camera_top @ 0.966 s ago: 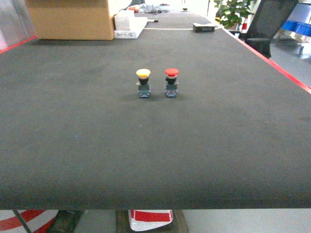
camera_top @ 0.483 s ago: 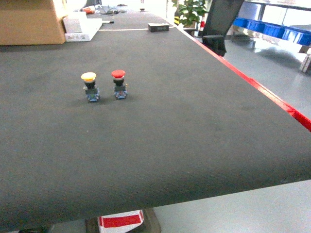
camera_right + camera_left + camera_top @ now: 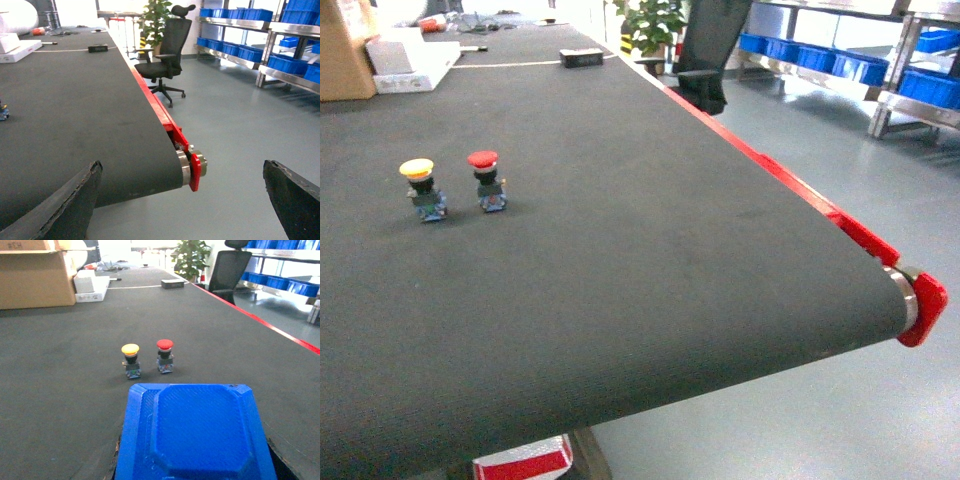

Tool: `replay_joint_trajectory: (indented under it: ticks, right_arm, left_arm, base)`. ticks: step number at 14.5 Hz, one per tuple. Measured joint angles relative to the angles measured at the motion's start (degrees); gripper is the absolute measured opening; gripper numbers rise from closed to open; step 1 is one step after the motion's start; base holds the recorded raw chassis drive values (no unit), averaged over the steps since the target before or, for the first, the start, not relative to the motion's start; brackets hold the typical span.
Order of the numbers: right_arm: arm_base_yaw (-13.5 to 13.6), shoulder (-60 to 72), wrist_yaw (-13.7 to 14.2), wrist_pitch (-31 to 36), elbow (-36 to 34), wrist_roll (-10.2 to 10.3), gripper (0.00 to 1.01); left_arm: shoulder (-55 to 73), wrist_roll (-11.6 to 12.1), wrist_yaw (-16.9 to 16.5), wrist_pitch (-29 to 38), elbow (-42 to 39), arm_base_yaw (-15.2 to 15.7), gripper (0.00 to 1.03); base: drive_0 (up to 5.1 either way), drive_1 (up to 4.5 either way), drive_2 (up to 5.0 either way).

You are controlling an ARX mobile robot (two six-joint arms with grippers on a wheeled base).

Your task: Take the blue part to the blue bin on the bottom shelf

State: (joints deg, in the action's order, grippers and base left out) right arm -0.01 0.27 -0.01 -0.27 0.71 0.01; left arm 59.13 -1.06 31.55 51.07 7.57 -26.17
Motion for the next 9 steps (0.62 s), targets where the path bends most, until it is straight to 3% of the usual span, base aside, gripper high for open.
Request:
replay_joint_trajectory:
  ticks: [9]
  right_arm:
    - [0.0, 0.0, 0.0, 0.0, 0.0, 0.0, 0.98]
  left_arm:
    - [0.0, 0.0, 0.0, 0.0, 0.0, 0.0, 0.45]
  base:
    - [-1.6, -1.61, -1.6]
